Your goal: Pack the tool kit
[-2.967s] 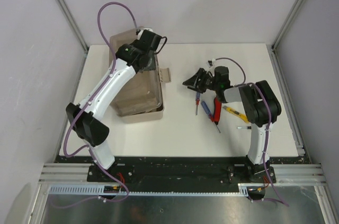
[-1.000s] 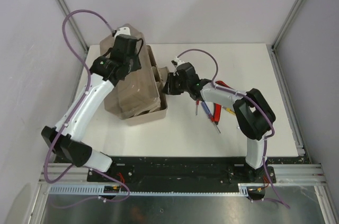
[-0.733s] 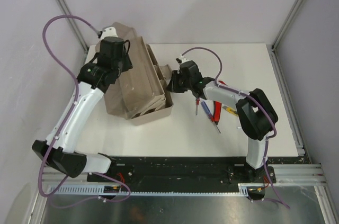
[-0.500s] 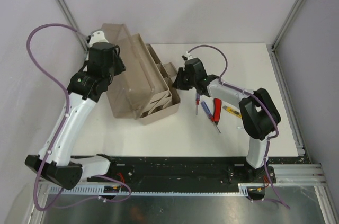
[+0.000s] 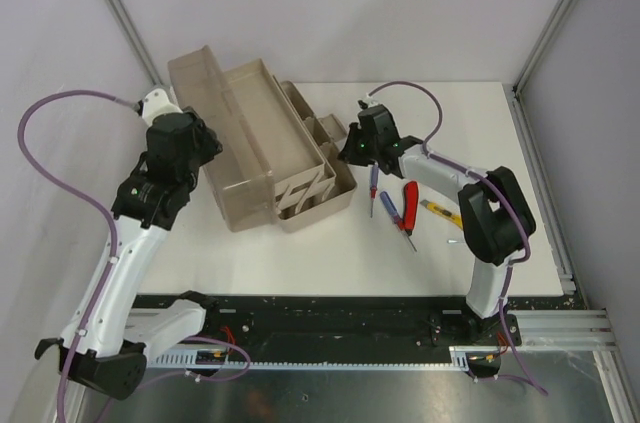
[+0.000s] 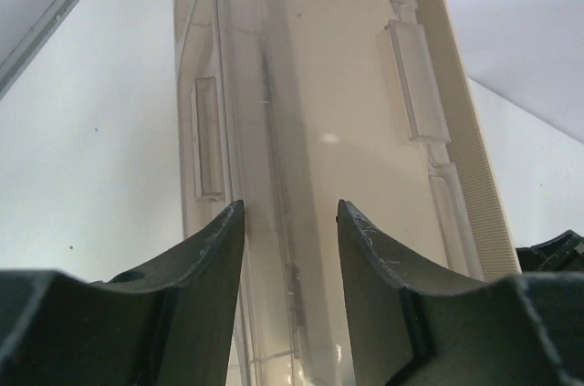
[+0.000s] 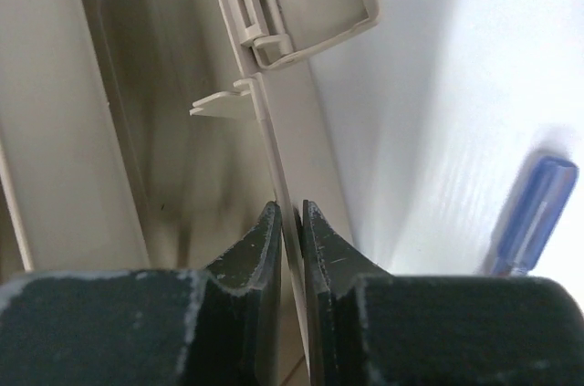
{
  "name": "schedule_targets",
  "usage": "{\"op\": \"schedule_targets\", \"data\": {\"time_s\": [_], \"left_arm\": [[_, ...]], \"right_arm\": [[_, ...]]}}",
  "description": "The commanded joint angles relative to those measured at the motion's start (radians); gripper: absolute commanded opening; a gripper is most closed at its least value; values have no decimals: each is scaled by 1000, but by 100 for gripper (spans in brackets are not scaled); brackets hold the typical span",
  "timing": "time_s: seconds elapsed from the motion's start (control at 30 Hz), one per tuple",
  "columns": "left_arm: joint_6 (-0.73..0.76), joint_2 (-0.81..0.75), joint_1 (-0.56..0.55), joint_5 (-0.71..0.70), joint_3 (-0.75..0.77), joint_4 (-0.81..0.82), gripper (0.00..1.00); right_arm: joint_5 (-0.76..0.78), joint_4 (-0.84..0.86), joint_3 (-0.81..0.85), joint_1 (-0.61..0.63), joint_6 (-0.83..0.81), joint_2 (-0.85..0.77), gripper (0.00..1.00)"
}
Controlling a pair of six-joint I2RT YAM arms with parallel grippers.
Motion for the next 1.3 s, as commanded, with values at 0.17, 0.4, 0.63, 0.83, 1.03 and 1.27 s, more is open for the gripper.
{"op": "schedule_targets", "data": {"time_s": [0.17, 0.4, 0.63, 0.83, 1.03, 1.27], "left_arm": [[-41, -49, 18, 72, -216, -57, 53], [-41, -77, 32, 113, -324, 131, 55], [-40, -156, 44, 181, -509, 394, 58], [-42, -208, 55, 184, -563, 437, 63], [-56, -184, 59, 249, -568, 455, 69], [-82, -160, 63, 344, -563, 469, 82]], "right_arm": [[197, -160, -54, -93, 20, -50, 11], [144, -126, -69, -108, 25, -45, 12], [48, -82, -69, -115, 4, -17, 13], [8, -70, -69, -118, 5, -4, 14], [5, -62, -70, -121, 5, -3, 14], [11, -63, -69, -123, 4, -4, 14]]}}
